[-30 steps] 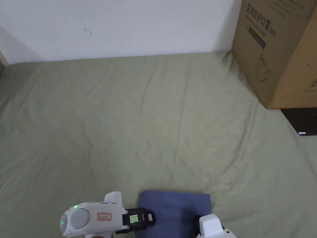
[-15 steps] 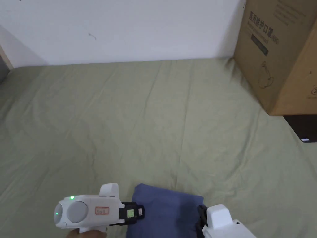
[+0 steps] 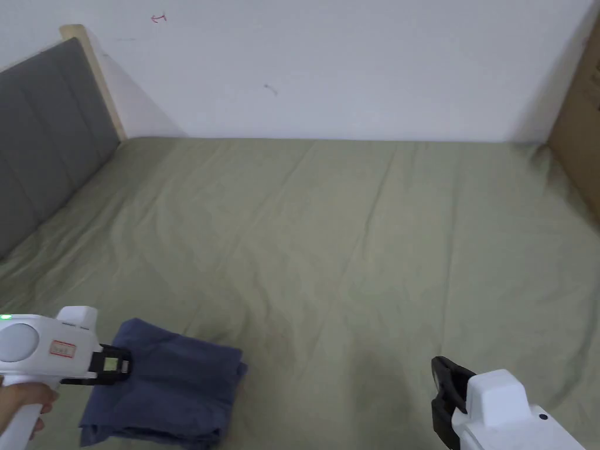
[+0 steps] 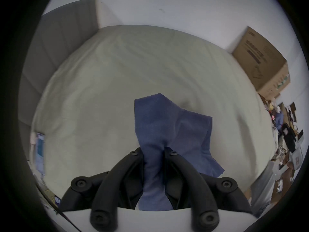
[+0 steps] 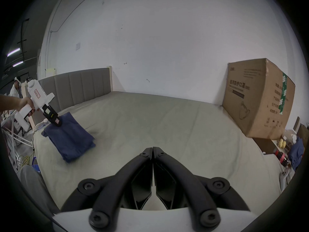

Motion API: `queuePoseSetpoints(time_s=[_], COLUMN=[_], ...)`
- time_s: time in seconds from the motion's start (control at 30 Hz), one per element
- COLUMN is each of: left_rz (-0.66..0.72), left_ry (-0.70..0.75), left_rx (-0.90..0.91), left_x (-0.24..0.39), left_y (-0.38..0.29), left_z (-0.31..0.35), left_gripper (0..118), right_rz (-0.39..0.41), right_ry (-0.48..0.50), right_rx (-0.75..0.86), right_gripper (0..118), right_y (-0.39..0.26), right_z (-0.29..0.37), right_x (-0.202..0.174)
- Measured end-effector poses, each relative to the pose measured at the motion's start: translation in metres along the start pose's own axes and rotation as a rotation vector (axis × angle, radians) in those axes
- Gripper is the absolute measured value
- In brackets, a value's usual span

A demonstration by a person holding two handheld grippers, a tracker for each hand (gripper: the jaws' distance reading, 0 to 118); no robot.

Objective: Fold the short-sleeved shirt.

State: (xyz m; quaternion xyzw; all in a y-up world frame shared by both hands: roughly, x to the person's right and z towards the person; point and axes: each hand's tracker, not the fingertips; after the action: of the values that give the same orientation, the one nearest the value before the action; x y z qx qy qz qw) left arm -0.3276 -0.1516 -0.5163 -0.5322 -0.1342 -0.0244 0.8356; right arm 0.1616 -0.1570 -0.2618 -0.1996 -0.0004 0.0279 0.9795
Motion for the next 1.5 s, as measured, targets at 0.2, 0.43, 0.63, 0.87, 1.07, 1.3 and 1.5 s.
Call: queuePoseSetpoints(time_s=[0.2,0.43,0.63,0.87,1.07,1.3,1.5], left_rz=[0.091,0.158,0.190,0.171,0.100,0.027,-0.019], left_ry=[0.097,0.094,0.143,0.139,0.124,0.132,0.141], left_rx=[-0.043,-0.084,-0.051,0.106,0.248,0.595,0.900], left_x=[-0.082,-0.102,-0.094,-0.049,0.013,0.109,0.196], left_y=[0.011,0.006,0.007,0.021,0.030,0.023,-0.006], left_z=[-0.004,-0.038,-0.037,0.009,0.067,0.160,0.223], left_gripper=[19,19,56,98,98,98,98], right_rz=[0.011,0.006,-0.020,-0.051,-0.056,-0.035,-0.033], right_ry=[0.025,0.020,-0.002,-0.051,-0.088,-0.186,-0.261], right_rx=[-0.007,-0.043,-0.051,0.017,0.103,0.203,0.277], right_gripper=[0,0,0,0,0,0,0], right_y=[0.009,0.004,0.006,0.027,0.055,0.097,0.128], right_z=[-0.037,-0.059,-0.052,-0.019,0.026,0.083,0.127], right_x=[-0.017,-0.022,-0.012,0.013,0.039,0.069,0.092])
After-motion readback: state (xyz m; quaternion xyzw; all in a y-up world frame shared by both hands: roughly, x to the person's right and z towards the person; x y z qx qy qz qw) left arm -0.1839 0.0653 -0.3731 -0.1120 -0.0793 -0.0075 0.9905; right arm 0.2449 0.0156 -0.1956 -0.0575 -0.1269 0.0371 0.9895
